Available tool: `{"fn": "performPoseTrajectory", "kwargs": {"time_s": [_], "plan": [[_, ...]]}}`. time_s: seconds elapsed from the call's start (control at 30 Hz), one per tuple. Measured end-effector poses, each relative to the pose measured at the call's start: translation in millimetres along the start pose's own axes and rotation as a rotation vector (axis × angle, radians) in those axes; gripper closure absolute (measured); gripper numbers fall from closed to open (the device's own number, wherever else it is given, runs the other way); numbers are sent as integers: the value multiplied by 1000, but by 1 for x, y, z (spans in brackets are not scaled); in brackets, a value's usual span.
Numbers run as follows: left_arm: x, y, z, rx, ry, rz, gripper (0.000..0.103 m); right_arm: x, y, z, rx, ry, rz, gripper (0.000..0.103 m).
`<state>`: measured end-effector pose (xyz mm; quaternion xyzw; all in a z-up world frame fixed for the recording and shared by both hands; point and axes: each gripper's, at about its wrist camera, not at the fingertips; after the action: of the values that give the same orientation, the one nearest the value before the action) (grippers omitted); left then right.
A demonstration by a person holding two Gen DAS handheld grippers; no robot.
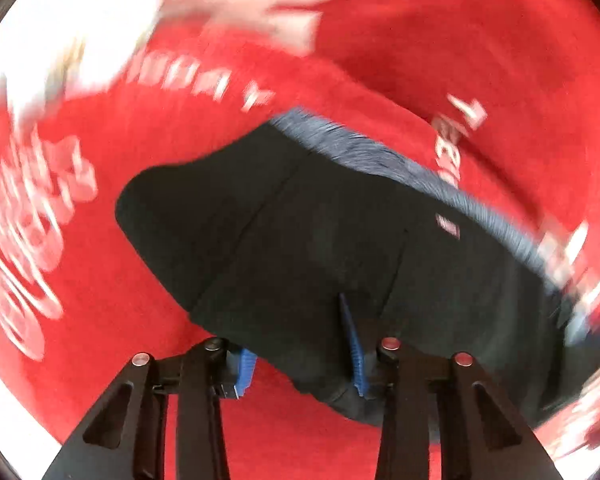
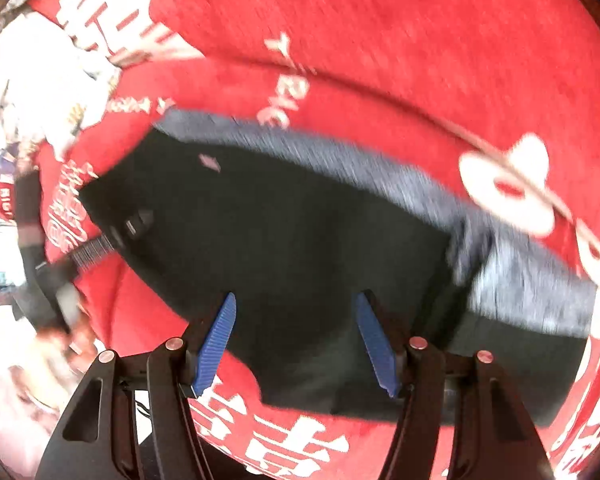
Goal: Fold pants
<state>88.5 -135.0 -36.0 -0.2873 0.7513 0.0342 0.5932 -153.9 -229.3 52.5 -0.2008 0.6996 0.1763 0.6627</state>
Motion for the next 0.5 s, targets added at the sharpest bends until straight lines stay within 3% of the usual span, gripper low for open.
{"fn": "performPoseTrajectory", "kwargs": {"time_s": [0.07, 0.13, 0.3, 0.5], "plan": [[3, 10, -32, 215, -154, -23, 64, -5, -24, 10, -34, -51, 0, 36], [5, 17, -47, 319, -228, -39, 64, -4, -50, 28, -80, -129, 33, 36], [7, 22, -50, 372, -250, -53, 64, 9, -98, 99, -201, -326, 146, 36], [9, 27, -61, 440, -288, -64, 64, 38, -112, 184, -438, -283, 262, 35]]}}
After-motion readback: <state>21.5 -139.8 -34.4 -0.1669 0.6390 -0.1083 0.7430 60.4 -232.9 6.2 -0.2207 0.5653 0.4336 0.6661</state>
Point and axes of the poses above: each gripper's, at about its wrist camera, not at the fingertips, and x roughly the way its jaws point, z to its left, y to its underside, and after that the axes turned 14 degrees about y, right-handed
